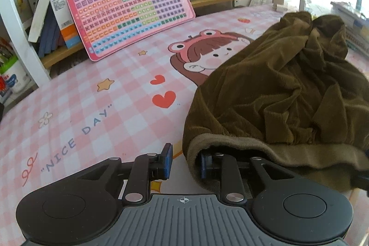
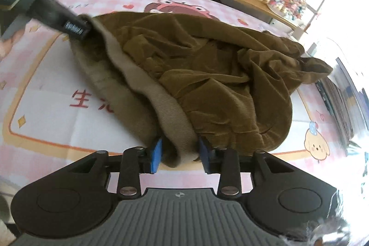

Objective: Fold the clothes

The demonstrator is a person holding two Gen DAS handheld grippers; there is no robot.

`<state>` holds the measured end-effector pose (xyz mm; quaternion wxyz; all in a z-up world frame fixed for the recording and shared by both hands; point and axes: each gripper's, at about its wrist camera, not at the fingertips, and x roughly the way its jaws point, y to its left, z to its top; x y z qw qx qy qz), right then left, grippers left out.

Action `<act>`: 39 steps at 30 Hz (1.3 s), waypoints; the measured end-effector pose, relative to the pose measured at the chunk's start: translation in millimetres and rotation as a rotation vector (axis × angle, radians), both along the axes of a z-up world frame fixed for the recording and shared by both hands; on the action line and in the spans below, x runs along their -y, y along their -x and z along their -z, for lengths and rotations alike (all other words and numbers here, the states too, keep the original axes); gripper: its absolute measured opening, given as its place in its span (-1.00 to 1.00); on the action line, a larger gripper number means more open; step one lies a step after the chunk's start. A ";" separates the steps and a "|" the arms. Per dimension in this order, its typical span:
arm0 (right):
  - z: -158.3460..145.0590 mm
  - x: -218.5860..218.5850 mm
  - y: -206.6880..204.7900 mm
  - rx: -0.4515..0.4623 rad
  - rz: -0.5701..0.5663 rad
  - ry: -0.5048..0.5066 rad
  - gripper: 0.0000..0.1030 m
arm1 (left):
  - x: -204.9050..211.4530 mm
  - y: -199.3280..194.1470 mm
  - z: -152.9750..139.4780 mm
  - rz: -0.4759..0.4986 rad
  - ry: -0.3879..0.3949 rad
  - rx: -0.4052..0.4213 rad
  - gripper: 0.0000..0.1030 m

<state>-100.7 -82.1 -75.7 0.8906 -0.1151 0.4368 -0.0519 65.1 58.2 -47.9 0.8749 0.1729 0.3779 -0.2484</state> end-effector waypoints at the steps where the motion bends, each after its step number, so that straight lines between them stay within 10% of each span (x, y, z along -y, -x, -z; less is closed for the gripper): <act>1: -1.1 0.7 0.0 -0.001 0.000 -0.004 -0.34 | -1.2 0.1 -0.7 0.002 0.002 -0.004 -0.51; 12: -0.7 0.6 0.0 -0.005 -0.006 -0.005 -0.26 | -3.8 2.2 -4.3 0.005 0.012 -0.019 -0.50; 14: -2.3 8.4 -1.9 0.017 0.038 0.012 -0.75 | -5.8 0.8 -4.0 0.006 0.031 -0.036 -0.58; 16: -8.0 21.4 -3.2 0.044 0.076 -0.006 -0.85 | -4.9 -2.1 -2.9 0.019 0.066 -0.065 -0.87; 21: -28.3 40.7 -13.2 0.096 0.097 0.001 -0.90 | 15.6 -17.5 -35.0 0.010 0.233 -0.003 -0.90; 26: -142.0 63.6 -16.3 0.406 0.141 0.106 -0.91 | -6.2 -25.2 -137.5 0.021 0.611 0.161 -0.90; 29: -205.9 51.4 6.5 0.544 0.066 0.090 -0.90 | -37.2 -30.5 -160.6 0.006 0.684 0.210 -0.90; 31: -201.1 36.6 10.0 0.447 -0.027 -0.066 -0.90 | -60.3 -42.7 -141.7 -0.058 0.637 0.174 -0.89; 34: -140.7 1.8 -13.0 0.145 -0.153 -0.354 -0.90 | -95.9 -75.7 -66.9 -0.232 0.533 -0.103 -0.89; 39: -49.7 -62.7 -67.7 -0.169 -0.229 -0.485 -0.90 | -121.0 -74.7 -4.9 -0.427 0.350 -0.199 -0.72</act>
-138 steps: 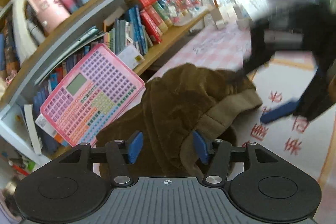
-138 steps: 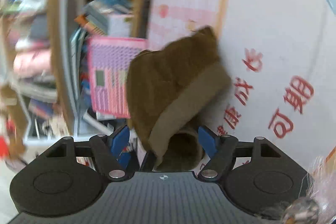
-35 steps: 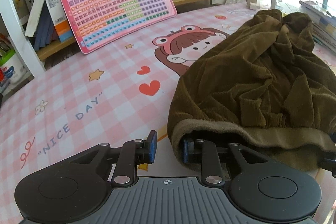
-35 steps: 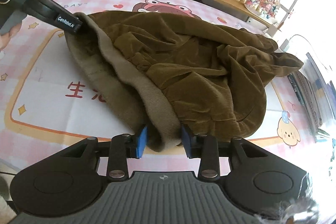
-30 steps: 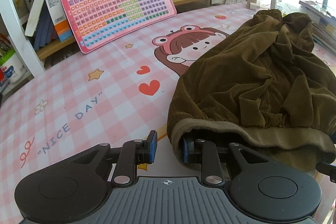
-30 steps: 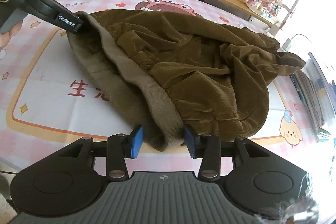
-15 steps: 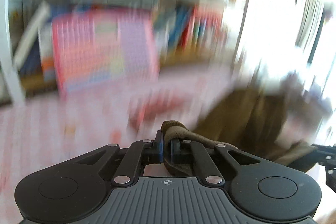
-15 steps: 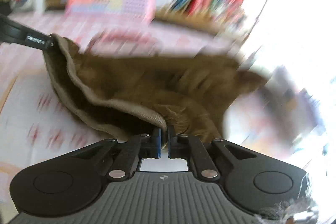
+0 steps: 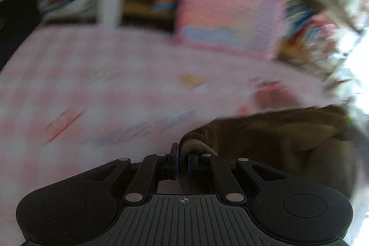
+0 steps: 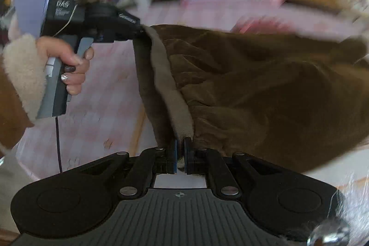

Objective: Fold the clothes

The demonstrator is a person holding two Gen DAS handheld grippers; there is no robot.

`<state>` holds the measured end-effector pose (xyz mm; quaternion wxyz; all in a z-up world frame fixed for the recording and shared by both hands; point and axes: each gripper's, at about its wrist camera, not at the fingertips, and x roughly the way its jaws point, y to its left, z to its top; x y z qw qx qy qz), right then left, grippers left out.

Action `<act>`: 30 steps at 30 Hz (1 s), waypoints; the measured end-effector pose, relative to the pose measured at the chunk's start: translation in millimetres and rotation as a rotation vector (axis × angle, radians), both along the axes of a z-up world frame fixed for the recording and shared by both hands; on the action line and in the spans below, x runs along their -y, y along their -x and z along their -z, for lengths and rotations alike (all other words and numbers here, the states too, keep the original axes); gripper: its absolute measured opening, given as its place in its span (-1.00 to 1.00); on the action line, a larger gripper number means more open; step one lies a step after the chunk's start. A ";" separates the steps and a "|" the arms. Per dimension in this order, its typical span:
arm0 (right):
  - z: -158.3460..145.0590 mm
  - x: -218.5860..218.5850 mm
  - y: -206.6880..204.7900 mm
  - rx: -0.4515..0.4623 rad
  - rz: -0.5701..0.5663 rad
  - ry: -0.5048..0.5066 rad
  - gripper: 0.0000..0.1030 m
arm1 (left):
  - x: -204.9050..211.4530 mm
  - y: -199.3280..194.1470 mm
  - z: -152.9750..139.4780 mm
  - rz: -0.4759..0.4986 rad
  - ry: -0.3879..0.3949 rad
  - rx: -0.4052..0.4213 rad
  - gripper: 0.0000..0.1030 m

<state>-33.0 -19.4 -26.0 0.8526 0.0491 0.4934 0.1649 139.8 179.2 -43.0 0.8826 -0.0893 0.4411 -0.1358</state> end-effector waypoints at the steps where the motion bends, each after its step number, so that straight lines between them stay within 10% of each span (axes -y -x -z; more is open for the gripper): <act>1: 6.0 -8.2 -4.6 -0.030 -0.024 -0.002 -0.90 | -6.3 2.1 2.2 -0.025 -0.007 -0.008 -0.64; 5: 12.1 -18.5 -16.5 -0.070 -0.039 -0.042 -0.89 | -37.0 25.5 -6.5 -0.085 -0.053 0.024 0.02; 16: -2.0 -78.2 -56.8 0.013 -0.045 -0.245 -0.85 | -107.0 93.7 -25.6 -0.232 0.121 0.111 0.03; 19: 1.4 -89.4 -59.8 -0.033 -0.129 -0.242 -0.26 | -100.6 91.3 -23.6 -0.206 0.132 0.108 0.03; 25: -7.1 -36.0 -20.6 -0.042 -0.083 -0.284 -0.21 | -66.4 65.9 -4.0 -0.164 0.135 0.093 -0.07; 30: -14.6 48.5 13.8 -0.016 0.210 -0.270 -0.21 | -35.0 36.0 11.3 -0.136 0.054 0.097 -0.07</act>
